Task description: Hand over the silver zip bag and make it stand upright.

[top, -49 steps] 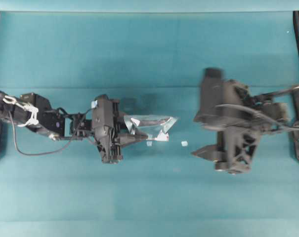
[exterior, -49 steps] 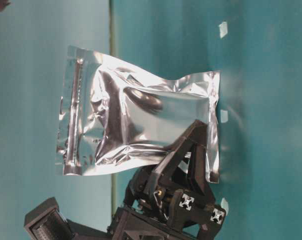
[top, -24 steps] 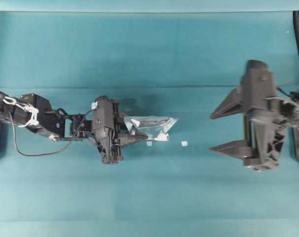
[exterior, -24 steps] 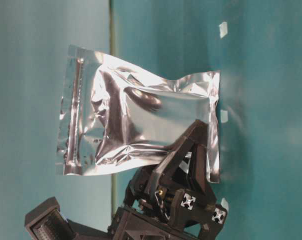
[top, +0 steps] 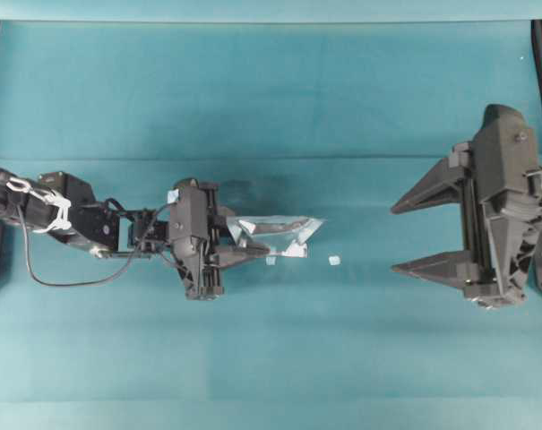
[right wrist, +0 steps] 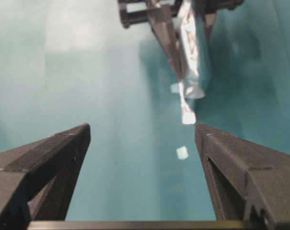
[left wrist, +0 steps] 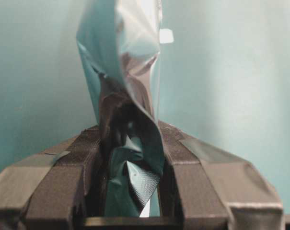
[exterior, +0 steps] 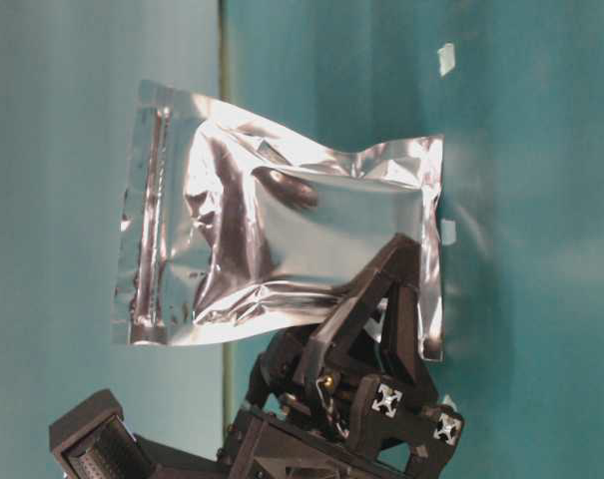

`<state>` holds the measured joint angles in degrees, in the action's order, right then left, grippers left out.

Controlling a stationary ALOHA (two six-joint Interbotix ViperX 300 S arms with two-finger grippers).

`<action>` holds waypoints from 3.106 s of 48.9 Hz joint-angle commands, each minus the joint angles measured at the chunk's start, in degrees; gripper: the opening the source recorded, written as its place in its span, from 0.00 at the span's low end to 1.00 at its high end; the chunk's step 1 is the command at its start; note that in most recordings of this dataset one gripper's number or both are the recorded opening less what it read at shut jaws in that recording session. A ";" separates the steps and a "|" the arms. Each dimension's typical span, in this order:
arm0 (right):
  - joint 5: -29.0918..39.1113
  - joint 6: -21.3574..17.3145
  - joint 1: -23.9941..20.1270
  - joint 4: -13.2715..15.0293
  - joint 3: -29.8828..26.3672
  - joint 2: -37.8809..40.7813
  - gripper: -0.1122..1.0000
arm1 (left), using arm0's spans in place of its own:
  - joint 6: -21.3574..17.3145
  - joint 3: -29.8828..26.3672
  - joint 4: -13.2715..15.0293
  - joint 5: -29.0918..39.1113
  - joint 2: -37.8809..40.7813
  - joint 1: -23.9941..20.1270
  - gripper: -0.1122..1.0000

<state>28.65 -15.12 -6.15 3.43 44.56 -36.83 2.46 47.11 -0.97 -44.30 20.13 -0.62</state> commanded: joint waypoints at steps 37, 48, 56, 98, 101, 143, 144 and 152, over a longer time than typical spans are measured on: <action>-0.88 -0.62 0.09 0.09 1.58 -1.67 0.97 | -0.09 -0.70 -0.26 -0.18 0.09 1.14 0.37; -0.88 -0.62 0.09 0.09 1.67 -1.85 0.97 | -0.18 -0.70 -0.26 -0.18 0.18 1.14 0.37; -0.97 -0.62 0.09 0.00 1.85 -1.85 0.97 | -0.18 -0.70 -0.26 -0.18 0.09 1.05 0.37; -4.22 -0.62 0.97 0.09 4.39 -1.93 0.96 | -0.18 -0.62 -0.26 -0.18 0.18 1.14 0.37; -7.21 -0.62 1.93 0.00 5.80 -1.93 0.96 | -0.18 -0.62 -0.26 -0.18 0.18 1.14 0.37; -16.17 -0.44 5.80 0.00 10.81 -3.16 0.96 | -0.18 -0.70 -0.26 -0.18 0.26 1.32 0.37; -16.17 -0.44 5.80 0.09 10.81 -3.16 0.96 | -0.18 -0.79 -0.26 -0.09 0.18 1.32 0.37; -16.17 -0.44 5.71 0.09 10.81 -3.16 0.96 | -0.18 -0.79 -0.26 -0.18 0.18 1.23 0.37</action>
<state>13.01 -15.12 -0.44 3.34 55.81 -39.81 2.29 46.85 -0.97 -44.30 20.39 -0.26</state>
